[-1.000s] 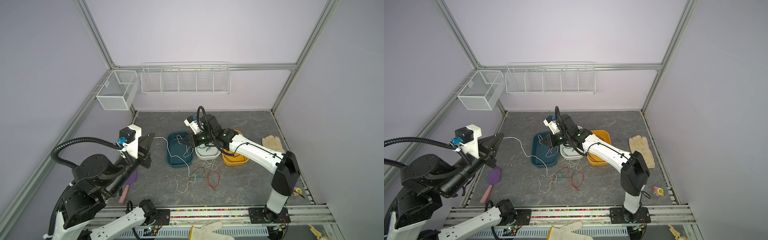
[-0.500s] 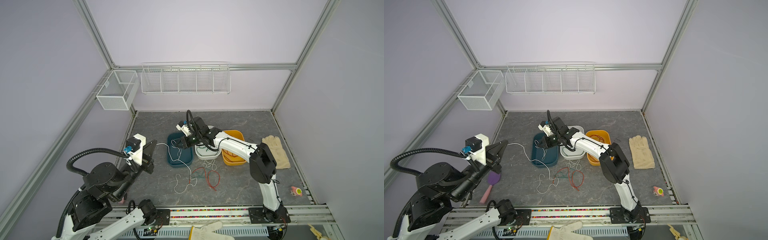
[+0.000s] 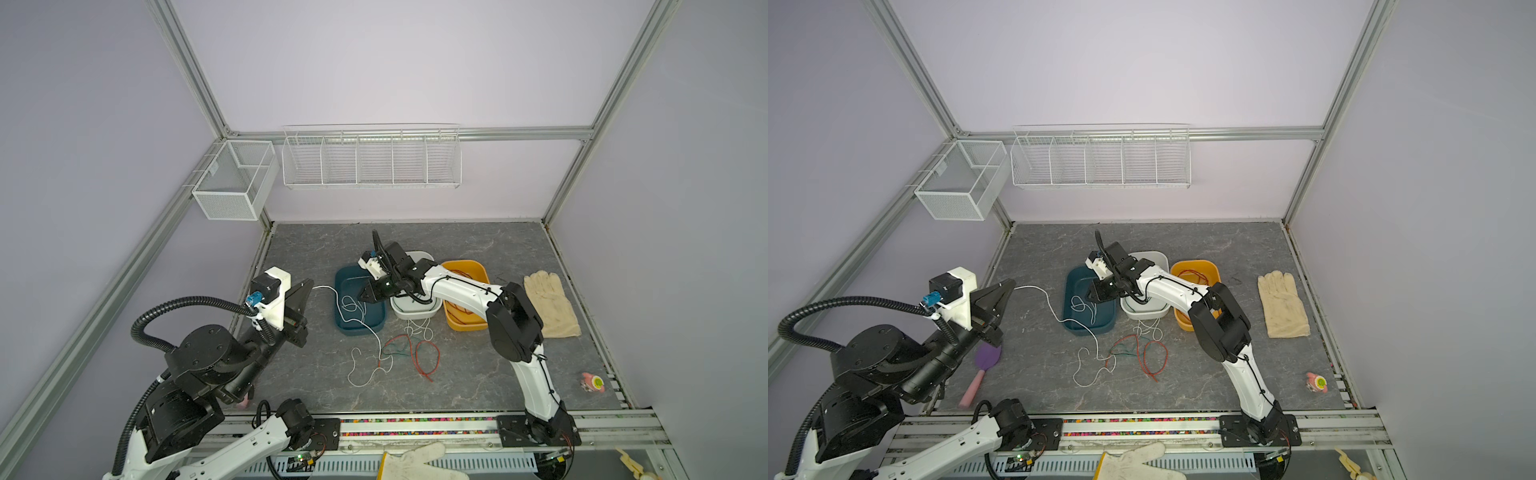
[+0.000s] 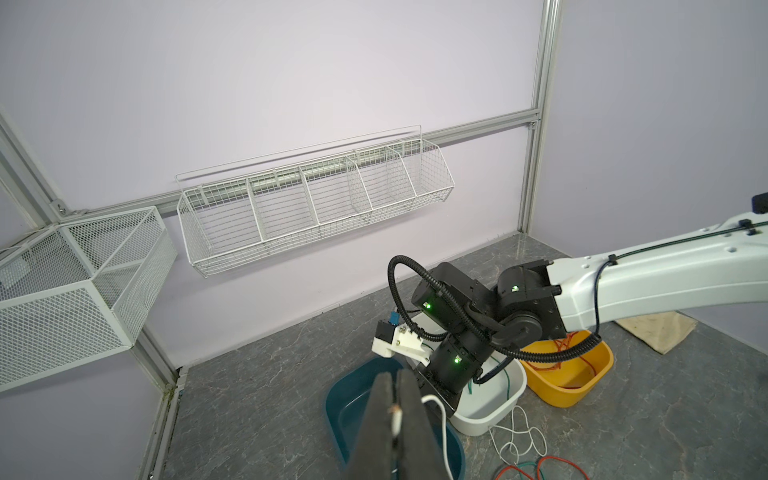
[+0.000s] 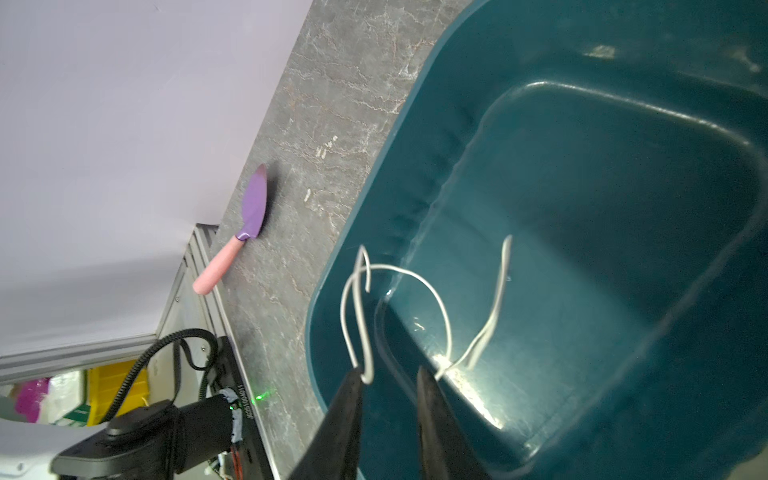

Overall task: Untangle the cables
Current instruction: 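Carry the white wire with the right gripper over the teal tub and release it, then swing the left gripper with its long white wire over the teal tub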

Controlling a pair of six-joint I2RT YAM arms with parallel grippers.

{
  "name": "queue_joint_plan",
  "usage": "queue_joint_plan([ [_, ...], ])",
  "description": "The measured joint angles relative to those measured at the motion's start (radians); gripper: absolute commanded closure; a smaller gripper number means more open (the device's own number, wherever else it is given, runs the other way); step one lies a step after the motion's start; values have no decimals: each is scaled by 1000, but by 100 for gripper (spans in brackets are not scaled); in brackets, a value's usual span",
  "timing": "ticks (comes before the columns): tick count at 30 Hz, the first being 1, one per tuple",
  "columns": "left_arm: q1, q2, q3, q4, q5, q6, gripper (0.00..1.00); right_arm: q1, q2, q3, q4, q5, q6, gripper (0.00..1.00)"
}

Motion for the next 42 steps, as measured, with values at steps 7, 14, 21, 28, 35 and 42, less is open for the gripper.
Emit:
queue_joint_plan([
  [7,0,54,48,-9,-11,-1,100,-22,-72,-89,-2,48,-27,41],
  [14,0,148,265,-39,-8,-8,100,-42,-345,-331,42,98,-35,31],
  [21,0,290,550,-56,22,2,100,-42,-526,-570,110,131,-23,30],
  [28,0,476,867,-95,54,61,100,-40,-634,-688,137,116,-13,30],
  [35,0,564,974,-72,52,158,100,-27,-707,-732,163,104,-17,30],
  [42,0,623,940,7,31,267,100,-26,-772,-774,161,106,-22,30],
])
